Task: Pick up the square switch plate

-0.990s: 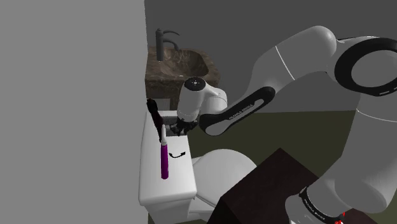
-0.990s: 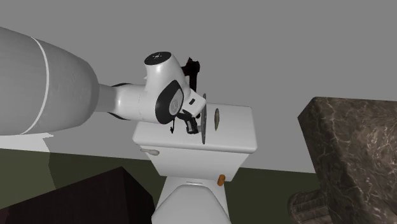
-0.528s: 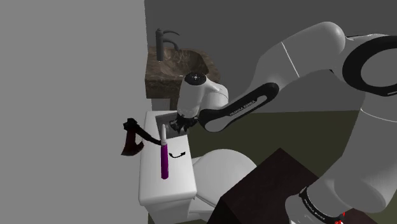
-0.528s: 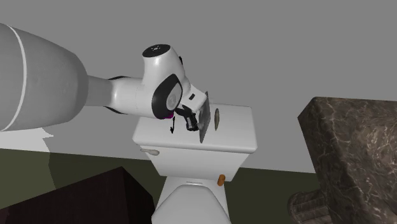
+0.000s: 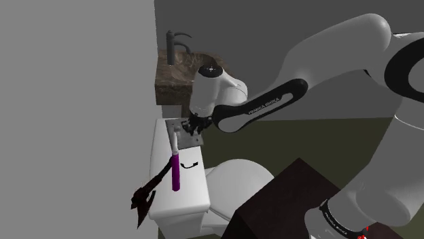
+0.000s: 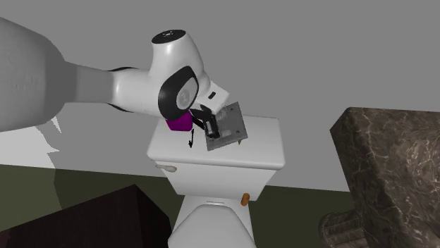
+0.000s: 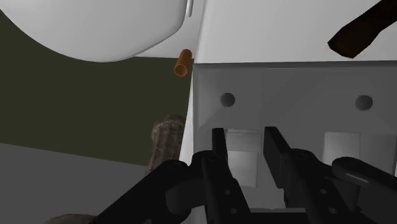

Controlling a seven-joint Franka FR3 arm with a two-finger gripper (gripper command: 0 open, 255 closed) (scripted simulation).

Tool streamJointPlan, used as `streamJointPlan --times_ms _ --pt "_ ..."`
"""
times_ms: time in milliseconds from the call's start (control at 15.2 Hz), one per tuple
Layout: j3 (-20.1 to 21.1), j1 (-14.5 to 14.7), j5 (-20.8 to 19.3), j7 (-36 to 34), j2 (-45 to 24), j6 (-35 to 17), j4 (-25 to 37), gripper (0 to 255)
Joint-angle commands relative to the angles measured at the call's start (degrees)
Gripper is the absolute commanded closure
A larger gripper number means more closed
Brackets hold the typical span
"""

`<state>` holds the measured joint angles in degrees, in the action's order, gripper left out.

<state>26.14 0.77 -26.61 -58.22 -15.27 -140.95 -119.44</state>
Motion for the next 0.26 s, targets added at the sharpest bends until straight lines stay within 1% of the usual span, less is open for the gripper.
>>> streamJointPlan --times_ms 0,198 --pt "0.5 -0.4 1.2 1.0 1.1 1.1 0.3 255" --pt "0.7 -0.5 1.9 1.6 1.7 1.8 0.5 255"
